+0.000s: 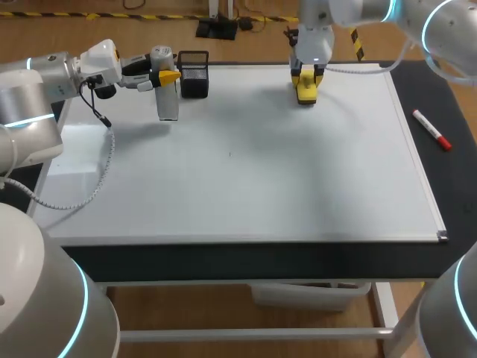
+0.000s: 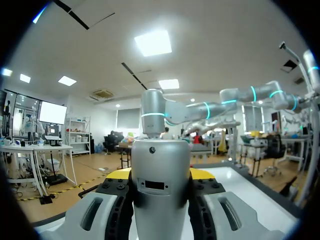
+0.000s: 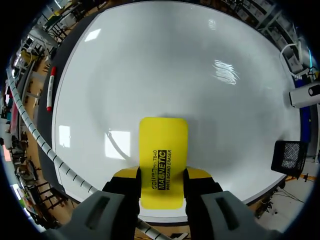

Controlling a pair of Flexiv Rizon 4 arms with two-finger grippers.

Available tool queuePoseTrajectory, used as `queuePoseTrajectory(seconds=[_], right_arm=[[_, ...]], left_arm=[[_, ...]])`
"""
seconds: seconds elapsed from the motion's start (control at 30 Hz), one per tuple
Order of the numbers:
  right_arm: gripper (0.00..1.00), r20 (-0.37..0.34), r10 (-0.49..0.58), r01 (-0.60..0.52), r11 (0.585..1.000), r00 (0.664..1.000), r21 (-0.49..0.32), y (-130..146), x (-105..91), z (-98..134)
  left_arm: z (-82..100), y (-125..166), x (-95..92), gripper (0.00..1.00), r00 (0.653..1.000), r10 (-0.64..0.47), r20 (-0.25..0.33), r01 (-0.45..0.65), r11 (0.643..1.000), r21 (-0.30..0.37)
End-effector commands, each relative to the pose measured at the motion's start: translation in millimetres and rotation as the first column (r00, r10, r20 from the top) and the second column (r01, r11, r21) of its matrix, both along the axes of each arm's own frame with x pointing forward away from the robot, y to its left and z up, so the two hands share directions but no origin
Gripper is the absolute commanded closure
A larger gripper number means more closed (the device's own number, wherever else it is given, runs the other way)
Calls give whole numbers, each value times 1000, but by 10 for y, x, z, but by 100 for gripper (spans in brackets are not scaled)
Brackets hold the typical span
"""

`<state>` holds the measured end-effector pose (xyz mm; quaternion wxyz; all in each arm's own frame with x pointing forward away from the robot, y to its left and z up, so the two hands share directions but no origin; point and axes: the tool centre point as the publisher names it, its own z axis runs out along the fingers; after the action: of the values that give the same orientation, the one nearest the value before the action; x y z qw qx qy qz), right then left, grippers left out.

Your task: Pick up the inspection probe, press it on each red-marked spot on the whiteboard one by one, put down the probe, pick up the eraser, and wipe off all the red marks.

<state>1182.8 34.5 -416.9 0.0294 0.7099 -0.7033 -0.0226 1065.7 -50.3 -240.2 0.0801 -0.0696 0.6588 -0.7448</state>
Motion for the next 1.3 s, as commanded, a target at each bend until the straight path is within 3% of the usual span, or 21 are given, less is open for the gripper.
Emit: queuePoseTrajectory(seconds=[0.03,0.5,0.53,0.57,0.6,0.63,0.93,1.3], right_arm=[[100,-20,3,-3,1000,1000,-16,30,46,-2],[100,-40,-11,11,1000,999,-13,23,7,-54],[89,-41,-13,13,1000,999,-11,19,6,-57],[59,-42,-14,13,1000,999,-11,18,5,-57],[7,-42,-14,14,1000,999,-9,15,3,-57],[0,-42,-22,21,1000,999,-6,10,1,-54],[0,-25,-54,54,999,998,0,-38,-47,11],[0,-5,-268,268,959,963,88,-274,-146,189]], left_arm=[[7,-8,-4,100,1000,3,2,-3,1000,0],[7,-8,-4,100,1000,3,2,-3,1000,0],[7,-8,-4,100,1000,3,2,-3,1000,0],[7,-8,-4,100,1000,3,2,-3,1000,0],[7,-8,-4,100,1000,3,2,-3,1000,0],[7,-8,-4,100,1000,3,2,-3,1000,0],[7,-8,-4,100,1000,3,2,-3,1000,0],[7,-8,-4,100,1000,3,2,-3,1000,0]])
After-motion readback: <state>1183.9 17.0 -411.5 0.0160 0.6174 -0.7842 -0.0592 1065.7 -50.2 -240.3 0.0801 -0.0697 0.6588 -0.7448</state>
